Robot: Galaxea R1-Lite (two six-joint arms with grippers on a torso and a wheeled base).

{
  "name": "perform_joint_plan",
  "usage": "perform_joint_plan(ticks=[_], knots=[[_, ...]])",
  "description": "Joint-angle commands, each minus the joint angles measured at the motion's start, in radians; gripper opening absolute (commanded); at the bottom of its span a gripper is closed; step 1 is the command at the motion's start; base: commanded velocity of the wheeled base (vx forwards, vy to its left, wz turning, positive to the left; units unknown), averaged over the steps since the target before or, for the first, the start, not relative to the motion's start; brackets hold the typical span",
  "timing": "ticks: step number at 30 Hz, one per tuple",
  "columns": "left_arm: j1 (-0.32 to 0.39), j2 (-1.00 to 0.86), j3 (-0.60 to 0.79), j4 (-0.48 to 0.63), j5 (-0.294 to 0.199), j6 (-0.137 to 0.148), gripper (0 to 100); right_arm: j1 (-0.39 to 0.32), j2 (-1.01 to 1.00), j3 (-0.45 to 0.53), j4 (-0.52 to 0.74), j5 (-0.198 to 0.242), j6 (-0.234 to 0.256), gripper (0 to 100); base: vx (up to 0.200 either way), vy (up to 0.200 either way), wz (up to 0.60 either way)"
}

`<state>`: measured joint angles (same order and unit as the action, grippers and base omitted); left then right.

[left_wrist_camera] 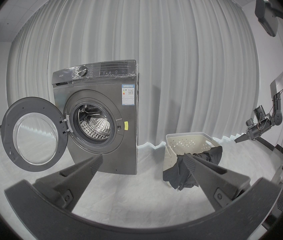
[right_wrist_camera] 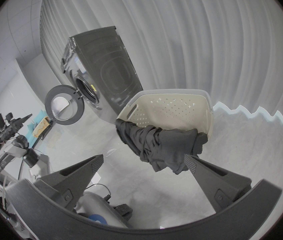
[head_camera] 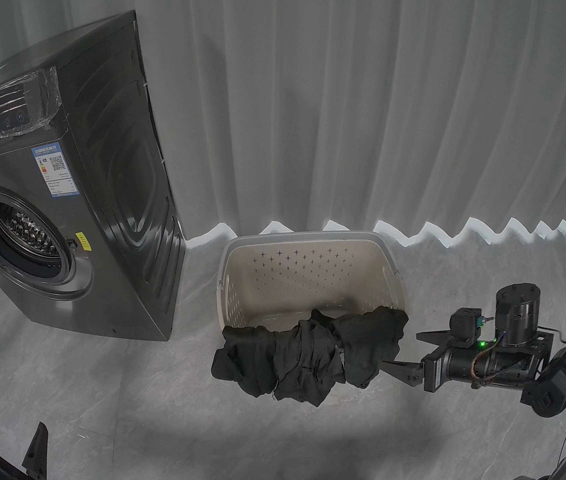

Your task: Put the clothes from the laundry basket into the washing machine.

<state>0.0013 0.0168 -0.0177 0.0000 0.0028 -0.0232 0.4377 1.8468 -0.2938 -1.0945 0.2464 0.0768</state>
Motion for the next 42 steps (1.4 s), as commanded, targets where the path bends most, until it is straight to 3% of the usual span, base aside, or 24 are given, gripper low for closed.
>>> perform_joint_plan(ticks=[1, 8, 30, 42], knots=[[0.000, -0.017, 0.016, 0.000, 0.000, 0.000, 100, 0.009, 0.175, -0.027, -0.093, -0.044, 0.000, 100, 0.000, 0.000, 0.00], [0.000, -0.017, 0.016, 0.000, 0.000, 0.002, 100, 0.000, 0.310, -0.036, -0.214, -0.093, -0.011, 100, 0.000, 0.000, 0.00], [0.000, -0.017, 0.016, 0.002, 0.000, 0.002, 100, -0.036, 0.462, -0.265, -0.217, -0.095, -0.023, 100, 0.000, 0.000, 0.00], [0.000, -0.017, 0.016, 0.002, 0.000, 0.005, 100, -0.056, 0.512, -0.315, -0.214, -0.095, -0.035, 100, 0.000, 0.000, 0.00]])
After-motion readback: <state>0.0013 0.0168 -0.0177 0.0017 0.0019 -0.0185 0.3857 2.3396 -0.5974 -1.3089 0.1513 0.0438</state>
